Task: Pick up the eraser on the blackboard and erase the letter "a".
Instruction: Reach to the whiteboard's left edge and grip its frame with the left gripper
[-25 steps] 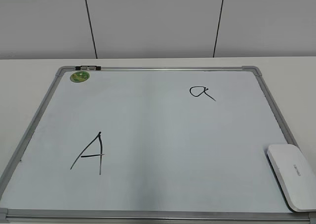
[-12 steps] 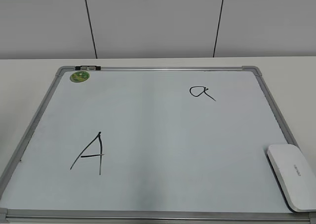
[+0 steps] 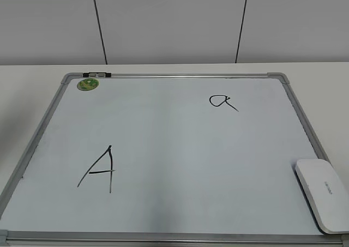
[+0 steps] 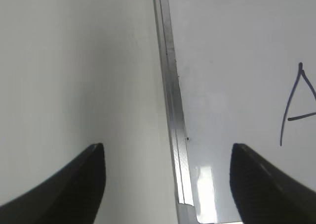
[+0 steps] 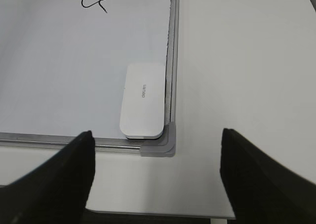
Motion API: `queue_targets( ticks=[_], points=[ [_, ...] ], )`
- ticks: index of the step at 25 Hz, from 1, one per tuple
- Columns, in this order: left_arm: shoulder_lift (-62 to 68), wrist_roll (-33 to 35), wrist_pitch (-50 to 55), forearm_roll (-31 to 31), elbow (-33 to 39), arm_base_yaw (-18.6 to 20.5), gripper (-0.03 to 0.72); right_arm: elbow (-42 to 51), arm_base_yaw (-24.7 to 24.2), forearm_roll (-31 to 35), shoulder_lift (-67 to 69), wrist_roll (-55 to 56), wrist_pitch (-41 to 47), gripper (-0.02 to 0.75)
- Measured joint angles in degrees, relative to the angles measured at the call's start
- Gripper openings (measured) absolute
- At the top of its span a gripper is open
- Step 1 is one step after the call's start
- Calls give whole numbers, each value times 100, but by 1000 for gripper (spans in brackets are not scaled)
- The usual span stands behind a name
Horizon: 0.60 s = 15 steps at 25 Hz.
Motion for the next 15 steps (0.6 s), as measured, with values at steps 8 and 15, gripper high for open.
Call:
queue_targets(
  ticks=[8,15],
  points=[
    [1597,409,273,-324,-817,3,569,0,0,9,0,0,0,586],
    [2493,908,307,-853,-1161,14,543,0,0,9,0,0,0,586]
  ],
)
